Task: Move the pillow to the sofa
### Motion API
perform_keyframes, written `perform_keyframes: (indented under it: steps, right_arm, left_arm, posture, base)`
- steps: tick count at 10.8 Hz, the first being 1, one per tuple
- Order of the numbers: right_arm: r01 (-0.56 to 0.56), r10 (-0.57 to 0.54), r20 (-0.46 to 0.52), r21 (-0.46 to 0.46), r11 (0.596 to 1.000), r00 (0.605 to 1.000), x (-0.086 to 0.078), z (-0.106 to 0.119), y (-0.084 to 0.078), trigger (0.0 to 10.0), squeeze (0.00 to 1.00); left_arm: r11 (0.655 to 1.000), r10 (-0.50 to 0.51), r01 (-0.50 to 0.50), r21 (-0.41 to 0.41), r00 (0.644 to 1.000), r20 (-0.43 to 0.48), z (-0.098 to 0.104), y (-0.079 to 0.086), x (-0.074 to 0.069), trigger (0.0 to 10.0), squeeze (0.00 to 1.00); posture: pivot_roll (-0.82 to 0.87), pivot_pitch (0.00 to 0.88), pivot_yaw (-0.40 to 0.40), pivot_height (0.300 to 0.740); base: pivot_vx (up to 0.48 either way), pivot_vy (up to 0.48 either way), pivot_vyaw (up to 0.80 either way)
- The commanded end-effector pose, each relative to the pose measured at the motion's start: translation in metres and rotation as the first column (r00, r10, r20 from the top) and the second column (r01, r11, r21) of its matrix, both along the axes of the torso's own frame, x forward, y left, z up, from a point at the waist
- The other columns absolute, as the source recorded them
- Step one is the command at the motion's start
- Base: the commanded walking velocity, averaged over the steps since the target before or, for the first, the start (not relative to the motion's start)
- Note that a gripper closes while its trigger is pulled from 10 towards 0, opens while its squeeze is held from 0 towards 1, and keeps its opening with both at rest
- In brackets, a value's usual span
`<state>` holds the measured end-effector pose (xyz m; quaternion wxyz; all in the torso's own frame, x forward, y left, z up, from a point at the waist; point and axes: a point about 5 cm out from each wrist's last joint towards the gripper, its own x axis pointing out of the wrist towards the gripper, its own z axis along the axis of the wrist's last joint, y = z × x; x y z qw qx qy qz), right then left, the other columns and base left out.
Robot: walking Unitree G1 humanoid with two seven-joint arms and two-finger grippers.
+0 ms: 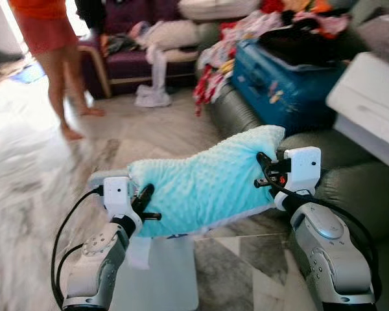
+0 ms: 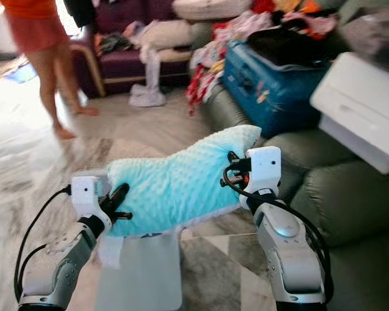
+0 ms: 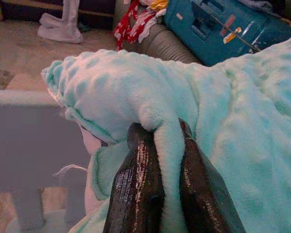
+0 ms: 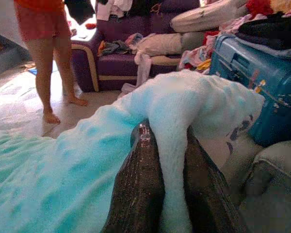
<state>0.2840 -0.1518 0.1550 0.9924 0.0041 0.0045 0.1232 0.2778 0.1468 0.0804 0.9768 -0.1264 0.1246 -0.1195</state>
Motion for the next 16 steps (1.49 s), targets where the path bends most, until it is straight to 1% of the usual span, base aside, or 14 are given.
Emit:
perform_keyframes:
  steps: [1,9,13,16]
  right_arm:
    - [-0.004,0.004,0.029,0.007,1.0,1.0,0.0009,0.0079,0.0009,10.0,0.0]
    - [-0.009,0.009,0.024,0.011,1.0,1.0,0.0003,0.007,0.0017,10.0,0.0]
    - [-0.02,0.019,0.033,0.011,1.0,0.999,0.0,0.0074,0.0028,10.0,0.0]
    - [-0.021,0.021,0.034,0.01,1.0,0.999,0.0002,0.0076,0.0033,10.0,0.0]
  left_arm:
    - [1.0,-0.006,0.006,-0.008,1.0,0.011,0.0044,-0.0005,0.0011,10.0,0.0]
    - [0.999,-0.031,0.032,-0.043,0.999,0.008,0.0058,-0.0044,-0.0011,10.0,0.0]
    - [0.998,-0.027,0.027,-0.056,1.0,0.0,0.0057,-0.0039,-0.0011,10.0,0.0]
    - [0.997,-0.036,0.037,-0.069,0.999,0.013,0.0079,-0.0056,-0.0014,10.0,0.0]
  posture:
    - [-0.23,0.011,0.023,0.74]
    - [-0.23,0.017,0.022,0.74]
    - [-0.23,0.02,0.022,0.74]
    - [-0.23,0.021,0.02,0.74]
  base:
    - [0.0,0.0,-0.8]
    - [0.0,0.0,-0.8]
    - [0.0,0.0,0.0]
    - [0.0,0.0,0.0]
